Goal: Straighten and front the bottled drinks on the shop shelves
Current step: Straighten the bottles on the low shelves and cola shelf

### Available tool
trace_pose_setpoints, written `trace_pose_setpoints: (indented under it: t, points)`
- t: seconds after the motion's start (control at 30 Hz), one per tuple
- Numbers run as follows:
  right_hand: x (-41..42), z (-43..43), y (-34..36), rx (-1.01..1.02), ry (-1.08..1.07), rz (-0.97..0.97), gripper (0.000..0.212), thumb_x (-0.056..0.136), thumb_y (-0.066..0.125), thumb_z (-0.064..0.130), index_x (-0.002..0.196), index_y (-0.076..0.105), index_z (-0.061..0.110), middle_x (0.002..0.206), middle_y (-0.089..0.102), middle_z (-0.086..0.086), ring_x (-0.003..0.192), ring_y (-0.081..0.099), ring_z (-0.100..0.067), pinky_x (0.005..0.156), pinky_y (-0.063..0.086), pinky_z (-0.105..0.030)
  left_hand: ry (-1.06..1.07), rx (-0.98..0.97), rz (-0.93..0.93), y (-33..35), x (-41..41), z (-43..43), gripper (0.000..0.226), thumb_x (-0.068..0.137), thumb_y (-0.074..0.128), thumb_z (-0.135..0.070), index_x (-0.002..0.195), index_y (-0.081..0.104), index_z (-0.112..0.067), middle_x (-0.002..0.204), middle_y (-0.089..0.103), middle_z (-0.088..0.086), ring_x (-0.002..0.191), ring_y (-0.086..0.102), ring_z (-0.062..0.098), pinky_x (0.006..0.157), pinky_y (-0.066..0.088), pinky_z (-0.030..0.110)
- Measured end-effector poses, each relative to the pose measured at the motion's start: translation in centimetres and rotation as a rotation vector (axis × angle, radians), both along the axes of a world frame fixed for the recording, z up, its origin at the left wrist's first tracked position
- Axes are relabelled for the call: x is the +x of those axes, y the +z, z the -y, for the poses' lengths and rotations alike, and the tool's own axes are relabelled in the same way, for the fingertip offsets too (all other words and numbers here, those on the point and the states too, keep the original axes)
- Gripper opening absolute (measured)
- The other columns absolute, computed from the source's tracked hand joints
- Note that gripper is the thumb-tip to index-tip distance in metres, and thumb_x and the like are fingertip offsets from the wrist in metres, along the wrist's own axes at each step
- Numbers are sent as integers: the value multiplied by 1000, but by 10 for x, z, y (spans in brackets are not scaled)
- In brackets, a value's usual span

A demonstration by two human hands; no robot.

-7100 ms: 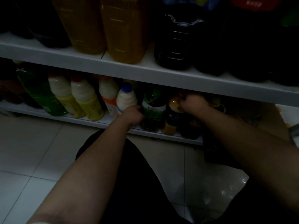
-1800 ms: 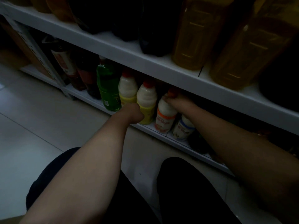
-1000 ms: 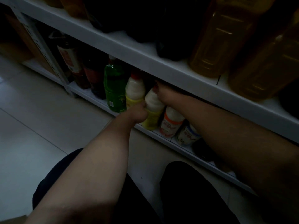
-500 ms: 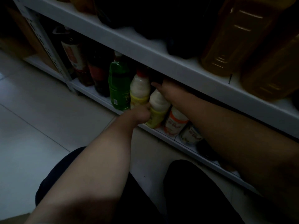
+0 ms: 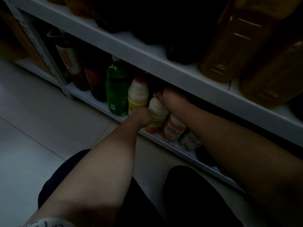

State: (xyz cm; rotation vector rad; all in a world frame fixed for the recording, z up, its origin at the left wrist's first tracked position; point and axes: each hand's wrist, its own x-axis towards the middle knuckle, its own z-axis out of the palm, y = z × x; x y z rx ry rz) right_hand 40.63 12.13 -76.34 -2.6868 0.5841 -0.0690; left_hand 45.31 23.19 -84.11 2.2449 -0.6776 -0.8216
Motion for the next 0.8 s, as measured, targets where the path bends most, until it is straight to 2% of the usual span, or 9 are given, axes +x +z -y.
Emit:
trace_pose_setpoints:
  t: [0.07, 0.1, 0.2, 0.27, 0.3, 0.4, 0.53, 0.67, 0.8]
  points:
    - [0, -1, -1, 110, -36, 56, 58, 96, 52, 29, 144, 29, 6, 150, 30, -14, 138, 27, -26, 113, 14, -30, 6, 48, 73, 1, 2, -6, 34, 96, 46, -12, 126, 55, 2, 132, 53, 20, 120, 50, 34, 98, 39, 33]
    - [1, 1, -3, 99, -44, 66, 60, 96, 52, 31, 145, 28, 6, 151, 29, -14, 139, 26, -26, 114, 13, -31, -12, 66, 77, 0, 3, -10, 34, 96, 46, -11, 127, 55, 1, 132, 54, 18, 120, 51, 32, 95, 39, 30]
    - [-1, 3, -7, -135, -58, 57, 60, 93, 53, 41, 138, 39, 5, 140, 43, -17, 132, 36, -30, 111, 21, -33, -178, 94, 62, 0, 4, -22, 44, 94, 44, -5, 138, 48, -7, 137, 50, 15, 121, 49, 30, 81, 39, 24]
    - [-4, 5, -5, -198, -4, 26, 55, 90, 55, 39, 132, 44, 6, 130, 51, -17, 123, 45, -31, 106, 30, -33, -232, 105, 28, 4, 8, -33, 50, 92, 47, -7, 141, 44, -13, 136, 50, 9, 117, 50, 26, 77, 35, 20]
    - [-5, 5, -3, -206, 28, -12, 57, 89, 54, 36, 136, 40, 7, 135, 47, -16, 126, 42, -31, 108, 29, -35, -268, 123, 55, 3, 11, -38, 47, 91, 48, -9, 138, 47, -12, 133, 51, 8, 115, 51, 25, 77, 34, 20]
    - [-9, 6, 7, -112, 5, -124, 65, 94, 53, 33, 147, 25, 10, 151, 28, -13, 139, 25, -28, 115, 17, -36, -337, 304, 123, 11, 23, -48, 36, 92, 45, -13, 126, 51, 0, 134, 49, 21, 118, 50, 33, 86, 39, 30]
    - [-4, 2, 13, -18, -54, -124, 61, 92, 57, 35, 142, 33, 9, 149, 33, -13, 138, 27, -27, 114, 14, -33, -232, 288, 172, 33, 30, -46, 33, 97, 41, -12, 123, 52, 6, 134, 49, 24, 123, 47, 35, 99, 37, 38]
    - [-5, 2, 6, 16, -110, -129, 65, 92, 56, 40, 144, 32, 8, 150, 31, -14, 139, 25, -29, 115, 12, -37, -208, 261, 218, 55, 38, -44, 33, 96, 46, -14, 121, 54, 7, 132, 51, 25, 122, 48, 33, 100, 36, 37]
    - [-9, 4, 2, -36, -113, -131, 65, 91, 53, 48, 142, 35, 11, 148, 34, -13, 137, 28, -30, 115, 15, -41, -189, 281, 199, 70, 56, -50, 34, 93, 53, -21, 119, 61, -2, 130, 56, 18, 118, 52, 28, 95, 42, 30]
